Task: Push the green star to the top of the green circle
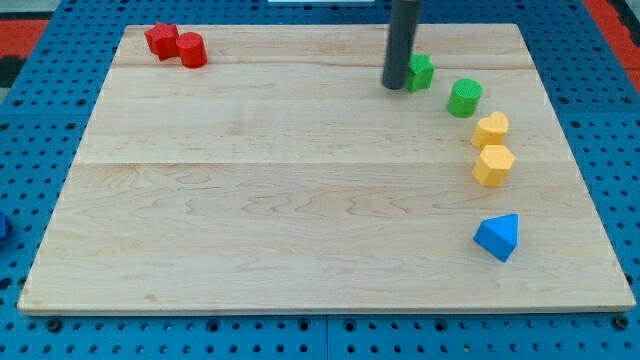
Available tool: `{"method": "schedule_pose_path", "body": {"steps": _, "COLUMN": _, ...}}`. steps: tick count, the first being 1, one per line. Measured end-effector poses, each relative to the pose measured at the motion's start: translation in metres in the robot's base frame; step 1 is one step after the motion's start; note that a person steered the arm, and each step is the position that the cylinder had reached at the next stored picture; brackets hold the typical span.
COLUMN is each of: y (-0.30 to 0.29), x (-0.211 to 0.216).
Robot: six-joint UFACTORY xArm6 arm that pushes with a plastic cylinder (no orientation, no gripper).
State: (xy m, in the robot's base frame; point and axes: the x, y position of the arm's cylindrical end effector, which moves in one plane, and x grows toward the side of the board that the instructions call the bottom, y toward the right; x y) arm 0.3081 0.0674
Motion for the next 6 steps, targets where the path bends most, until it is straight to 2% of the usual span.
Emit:
{"method": "schedule_pose_path", "body": {"steps": 1, "y": -0.045, "x": -0.008}}
{"method": "schedule_pose_path", "body": {"steps": 3, "y": 0.053, "x": -0.030}}
{"method": "schedule_pose_path", "body": {"steps": 4, "y": 0.099, "x": -0.023}}
{"method": "schedule_pose_path", "body": {"steps": 5, "y": 0.122, "x": -0.023}}
{"method": "schedule_pose_path", "body": {"steps": 6, "y": 0.093, "x": -0.025}}
